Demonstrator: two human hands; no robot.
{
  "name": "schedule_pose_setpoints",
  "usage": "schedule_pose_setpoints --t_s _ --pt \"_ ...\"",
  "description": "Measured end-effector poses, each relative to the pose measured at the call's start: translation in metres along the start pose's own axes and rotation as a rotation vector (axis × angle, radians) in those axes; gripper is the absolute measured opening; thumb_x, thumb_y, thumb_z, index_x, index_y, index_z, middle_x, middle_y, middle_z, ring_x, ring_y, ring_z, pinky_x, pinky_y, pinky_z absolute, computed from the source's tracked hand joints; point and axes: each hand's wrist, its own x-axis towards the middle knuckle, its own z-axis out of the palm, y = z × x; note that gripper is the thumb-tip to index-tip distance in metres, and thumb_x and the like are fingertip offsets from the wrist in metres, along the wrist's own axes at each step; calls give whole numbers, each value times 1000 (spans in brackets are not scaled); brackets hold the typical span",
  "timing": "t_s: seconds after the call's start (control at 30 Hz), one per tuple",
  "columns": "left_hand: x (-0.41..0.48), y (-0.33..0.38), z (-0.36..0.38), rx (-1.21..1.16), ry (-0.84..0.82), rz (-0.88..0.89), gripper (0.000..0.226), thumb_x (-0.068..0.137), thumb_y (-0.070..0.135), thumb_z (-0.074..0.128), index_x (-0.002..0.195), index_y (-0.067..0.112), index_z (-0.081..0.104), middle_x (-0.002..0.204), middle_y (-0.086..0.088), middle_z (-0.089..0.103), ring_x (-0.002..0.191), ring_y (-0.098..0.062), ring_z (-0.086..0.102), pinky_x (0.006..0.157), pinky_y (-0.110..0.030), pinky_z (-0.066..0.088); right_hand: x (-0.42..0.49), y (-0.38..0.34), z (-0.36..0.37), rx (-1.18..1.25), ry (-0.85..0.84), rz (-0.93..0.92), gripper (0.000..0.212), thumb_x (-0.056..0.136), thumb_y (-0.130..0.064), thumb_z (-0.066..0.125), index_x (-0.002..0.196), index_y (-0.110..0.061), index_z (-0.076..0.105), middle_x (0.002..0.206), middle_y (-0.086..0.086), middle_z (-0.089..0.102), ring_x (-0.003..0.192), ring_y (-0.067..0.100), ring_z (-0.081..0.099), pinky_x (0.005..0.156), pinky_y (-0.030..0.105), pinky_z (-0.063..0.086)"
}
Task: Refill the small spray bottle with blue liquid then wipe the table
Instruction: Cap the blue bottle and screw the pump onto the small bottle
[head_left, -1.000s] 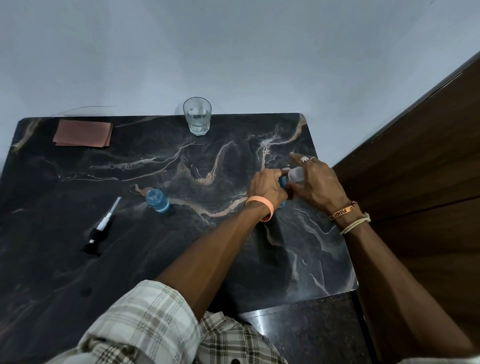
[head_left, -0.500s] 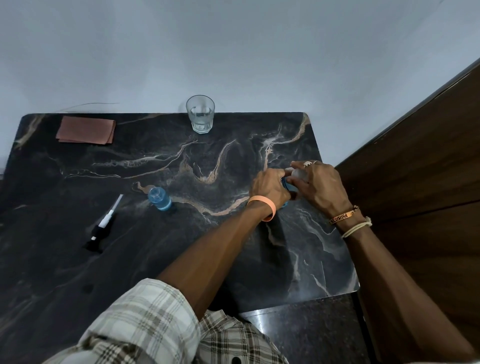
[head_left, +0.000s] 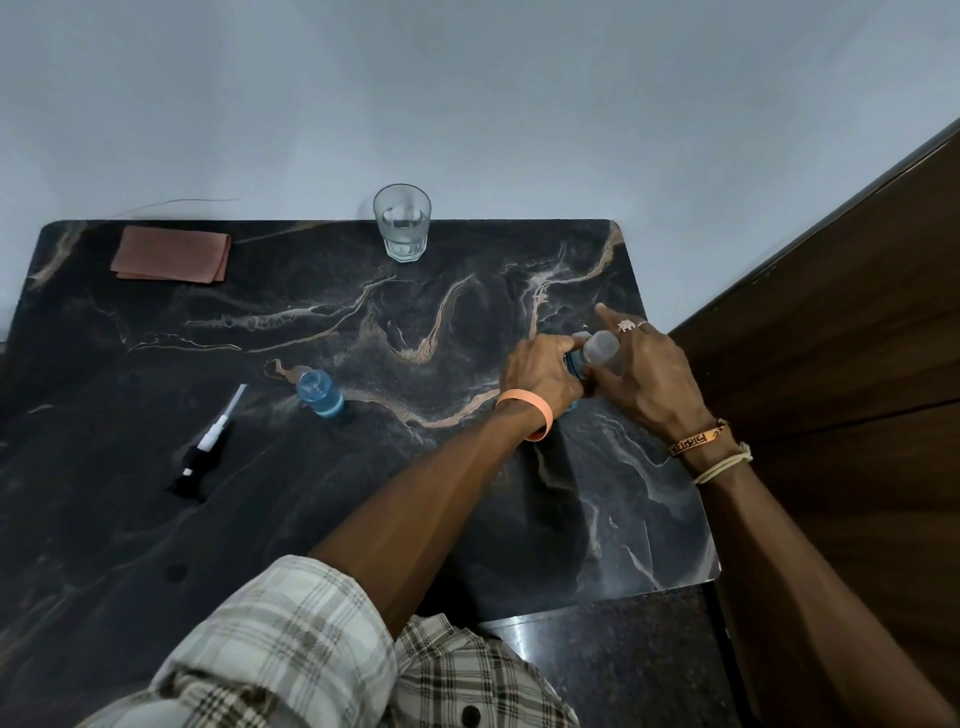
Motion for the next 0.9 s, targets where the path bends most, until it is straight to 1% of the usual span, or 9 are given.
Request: schedule_pose_setpoints --t_s 0.07,0.13,0.27,0.33,0.43,0.57,0.67,0.77,0.9 --pt "0 1 0 4 3 0 60 64 36 89 120 30 68 106 1 75 97 -20 69 84 -35 57 0 3 1 5 35 -2 54 87 -24 71 137 -13 56 128 13 64 111 27 64 91 30 48" --pt "1 1 0 0 -1 3 63 64 35 89 122 31 67 111 3 73 102 -19 68 88 -35 56 -1 3 3 14 77 58 51 85 -31 74 131 -12 62 122 12 68 105 25 67 87 29 50" --pt "2 0 2 20 16 -7 64 65 36 88 124 34 64 108 2 74 98 -21 68 84 -36 58 -2 1 3 40 68 -12 52 86 -29 73 133 -13 59 134 14 60 116 29 60 94 37 48" --pt "2 0 2 33 22 -7 63 63 40 88 122 33 65 107 2 73 99 -20 68 84 -37 58 -1 1 4 56 72 4 48 89 -27 70 134 -14 59 130 11 63 112 26 63 92 33 48" --pt "3 2 3 49 22 14 61 63 39 89 118 29 66 109 1 72 100 -23 67 85 -39 57 2 0 4 37 110 92 50 83 -32 76 129 -15 64 121 9 68 102 22 66 85 25 47" --pt "5 2 6 36 28 -12 59 63 34 89 114 27 60 109 -3 71 100 -25 67 83 -39 58 1 -5 2 27 68 -3 46 88 -23 70 132 -13 61 133 10 61 118 23 59 97 31 46" --pt "5 2 6 -7 21 -43 62 60 33 91 111 27 56 106 -1 71 97 -23 68 81 -37 59 2 -5 2 39 91 42 41 87 -23 73 127 -16 66 125 9 66 106 22 65 89 27 49" --pt "6 0 3 -28 9 -59 65 56 33 92 108 28 53 105 0 69 98 -24 66 82 -38 58 4 -5 2 -16 44 27 43 88 -24 70 130 -16 63 126 9 64 110 23 62 92 27 47" --pt "6 0 0 -51 -6 -39 79 56 33 92 121 28 49 118 2 67 108 -25 63 88 -39 55 5 -4 -1 -21 4 1 40 92 -23 66 131 -16 62 125 10 65 111 23 62 93 28 46"
